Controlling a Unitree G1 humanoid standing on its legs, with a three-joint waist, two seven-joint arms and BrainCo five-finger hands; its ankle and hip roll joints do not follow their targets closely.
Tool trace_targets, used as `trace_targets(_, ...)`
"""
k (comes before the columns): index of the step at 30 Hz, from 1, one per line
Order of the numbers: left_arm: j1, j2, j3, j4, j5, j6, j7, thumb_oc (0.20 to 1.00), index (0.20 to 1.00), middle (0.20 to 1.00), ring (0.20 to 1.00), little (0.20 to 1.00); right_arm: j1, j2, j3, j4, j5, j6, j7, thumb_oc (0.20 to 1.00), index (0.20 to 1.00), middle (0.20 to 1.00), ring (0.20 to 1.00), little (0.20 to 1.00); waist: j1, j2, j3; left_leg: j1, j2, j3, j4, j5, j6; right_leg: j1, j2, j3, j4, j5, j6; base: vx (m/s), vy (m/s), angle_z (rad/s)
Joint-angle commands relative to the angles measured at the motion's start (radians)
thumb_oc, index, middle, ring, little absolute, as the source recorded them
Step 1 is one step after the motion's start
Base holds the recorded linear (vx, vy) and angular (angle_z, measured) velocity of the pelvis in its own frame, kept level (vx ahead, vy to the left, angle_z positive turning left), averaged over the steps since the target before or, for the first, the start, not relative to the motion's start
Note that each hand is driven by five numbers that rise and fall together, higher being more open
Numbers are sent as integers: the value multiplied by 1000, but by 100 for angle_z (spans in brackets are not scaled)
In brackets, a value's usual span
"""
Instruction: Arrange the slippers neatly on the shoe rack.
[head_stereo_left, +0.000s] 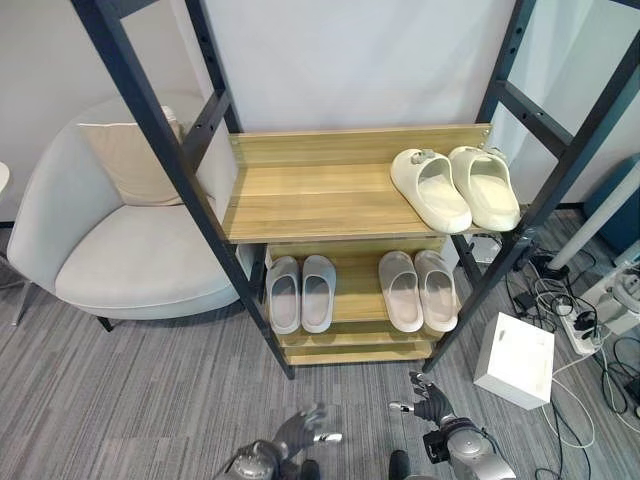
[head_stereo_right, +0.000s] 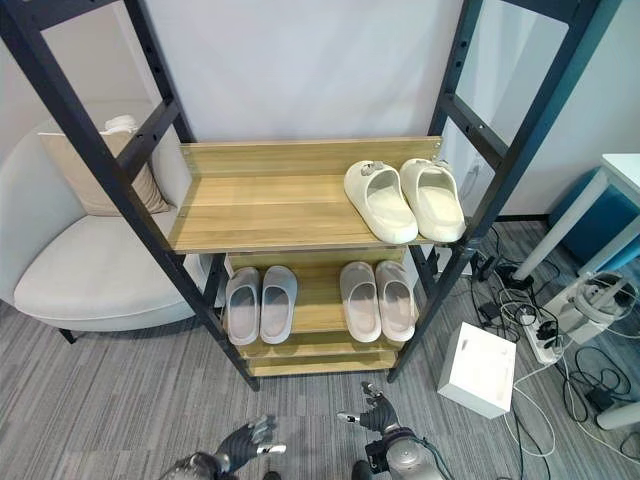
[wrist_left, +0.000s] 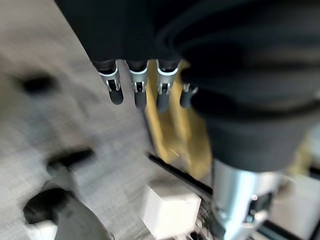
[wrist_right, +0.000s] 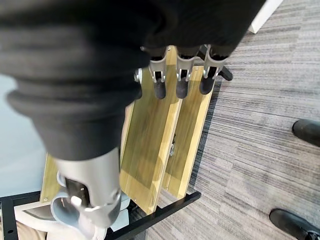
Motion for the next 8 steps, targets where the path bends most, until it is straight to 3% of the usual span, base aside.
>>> trace_targets(1, -117, -18, 23, 0, 18, -56, 52, 1000, 1000, 1000, 1000, 1000, -47, 13, -24, -33, 32, -42, -19, 1000, 1000, 1000, 1000, 1000, 14, -16, 43, 43, -41, -40, 0, -181, 54, 82, 23, -34, 2, -202, -14, -6, -16, 19)
trace_targets(4, -100, -22, 125, 69, -18, -70, 96, 1000, 1000, 1000, 1000, 1000, -46, 18, -42, -18, 56, -51, -23, 1000, 1000, 1000, 1000, 1000, 27, -20, 37, 44, -40, -47, 0, -178, 51, 86, 23, -46, 2, -207, -17, 10, -16, 9)
trace_targets(8, -95, -18, 170, 75, -33, -81, 110, 1000, 1000, 1000, 1000, 1000, -43, 23, -57, 1, 71, -58, -27, 1000, 1000, 1000, 1000, 1000, 34, -21, 34, 47, -39, -50, 0, -176, 50, 91, 22, -52, 2, -211, -18, 5, -4, 1)
